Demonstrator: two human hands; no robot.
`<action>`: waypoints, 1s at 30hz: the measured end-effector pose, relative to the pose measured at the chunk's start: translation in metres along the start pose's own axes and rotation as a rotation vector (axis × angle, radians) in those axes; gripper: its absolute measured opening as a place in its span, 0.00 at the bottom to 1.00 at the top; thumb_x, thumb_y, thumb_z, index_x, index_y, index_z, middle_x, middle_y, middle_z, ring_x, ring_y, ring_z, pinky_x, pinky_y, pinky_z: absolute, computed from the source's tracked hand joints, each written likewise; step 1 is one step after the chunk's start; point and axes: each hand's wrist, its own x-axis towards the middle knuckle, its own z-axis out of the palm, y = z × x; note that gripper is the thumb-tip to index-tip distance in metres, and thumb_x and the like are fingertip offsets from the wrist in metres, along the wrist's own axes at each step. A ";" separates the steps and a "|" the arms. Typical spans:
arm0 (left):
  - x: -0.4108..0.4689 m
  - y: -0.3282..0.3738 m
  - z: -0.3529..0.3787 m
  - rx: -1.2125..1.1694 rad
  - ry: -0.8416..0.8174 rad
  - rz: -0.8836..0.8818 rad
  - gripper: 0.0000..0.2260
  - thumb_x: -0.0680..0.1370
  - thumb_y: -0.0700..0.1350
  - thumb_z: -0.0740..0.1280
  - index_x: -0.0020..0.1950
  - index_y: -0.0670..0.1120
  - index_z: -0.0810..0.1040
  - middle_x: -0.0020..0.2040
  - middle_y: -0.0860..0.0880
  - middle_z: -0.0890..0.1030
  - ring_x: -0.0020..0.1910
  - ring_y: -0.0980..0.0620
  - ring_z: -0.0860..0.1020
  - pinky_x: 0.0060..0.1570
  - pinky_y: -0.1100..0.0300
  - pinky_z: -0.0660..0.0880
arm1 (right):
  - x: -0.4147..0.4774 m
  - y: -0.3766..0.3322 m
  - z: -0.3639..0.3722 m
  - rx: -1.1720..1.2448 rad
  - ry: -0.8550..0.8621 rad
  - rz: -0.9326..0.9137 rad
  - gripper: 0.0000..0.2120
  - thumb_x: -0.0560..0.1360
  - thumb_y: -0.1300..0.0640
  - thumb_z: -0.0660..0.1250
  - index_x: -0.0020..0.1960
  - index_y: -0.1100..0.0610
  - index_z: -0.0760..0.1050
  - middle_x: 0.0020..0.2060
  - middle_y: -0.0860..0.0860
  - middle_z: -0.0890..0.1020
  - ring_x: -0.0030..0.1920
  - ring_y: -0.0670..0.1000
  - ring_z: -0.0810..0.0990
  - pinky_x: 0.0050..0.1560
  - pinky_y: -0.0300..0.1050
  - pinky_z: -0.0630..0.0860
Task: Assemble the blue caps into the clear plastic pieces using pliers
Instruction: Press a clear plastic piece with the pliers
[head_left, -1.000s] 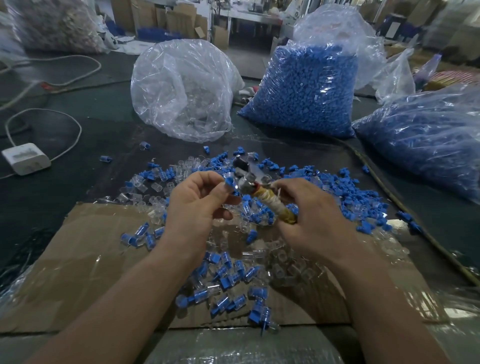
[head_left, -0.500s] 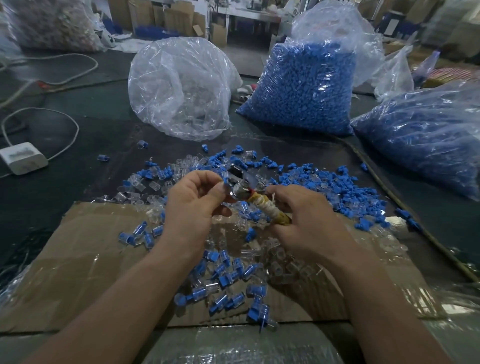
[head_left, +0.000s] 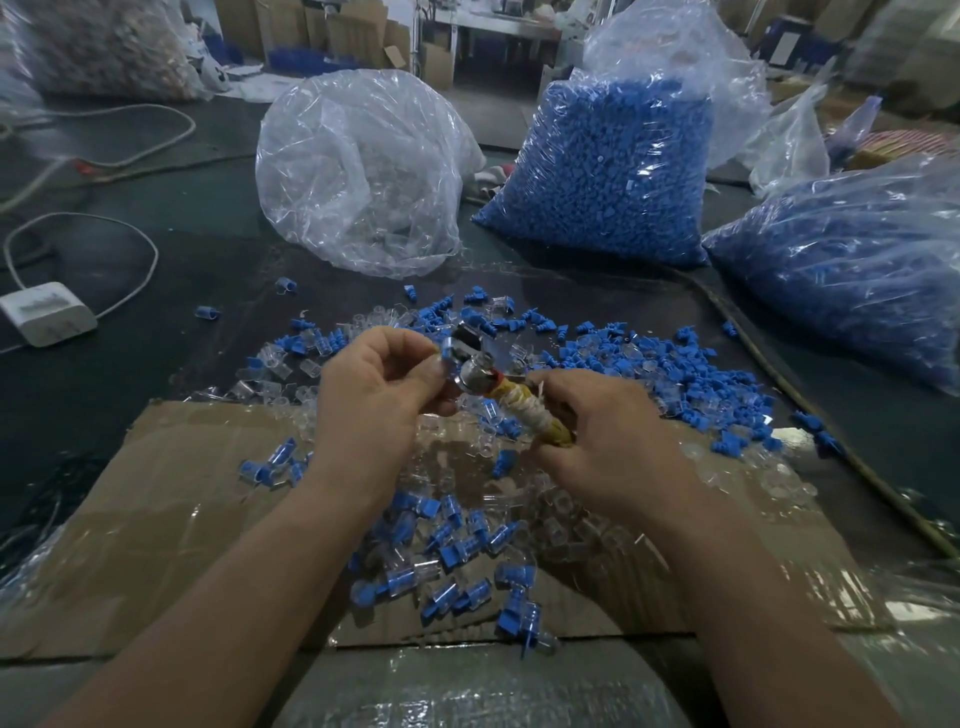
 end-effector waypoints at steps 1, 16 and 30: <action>0.002 0.002 -0.003 0.038 -0.009 -0.005 0.08 0.74 0.32 0.65 0.40 0.44 0.74 0.34 0.49 0.78 0.29 0.59 0.78 0.29 0.68 0.75 | 0.001 0.002 -0.001 0.003 0.003 0.005 0.11 0.68 0.58 0.69 0.50 0.55 0.76 0.36 0.42 0.72 0.36 0.40 0.68 0.38 0.37 0.64; 0.017 0.020 -0.038 0.473 -0.483 -0.255 0.09 0.70 0.32 0.67 0.30 0.39 0.80 0.21 0.51 0.75 0.18 0.64 0.67 0.19 0.74 0.63 | 0.004 0.048 -0.011 -0.100 0.016 0.363 0.25 0.65 0.43 0.73 0.57 0.54 0.74 0.40 0.43 0.73 0.39 0.44 0.69 0.41 0.42 0.65; -0.001 0.006 -0.014 0.516 -0.734 -0.128 0.05 0.69 0.48 0.71 0.34 0.50 0.81 0.30 0.55 0.81 0.28 0.62 0.77 0.31 0.71 0.72 | 0.006 0.056 -0.009 -0.188 -0.087 0.480 0.28 0.64 0.41 0.73 0.59 0.52 0.72 0.53 0.49 0.77 0.43 0.46 0.67 0.37 0.42 0.63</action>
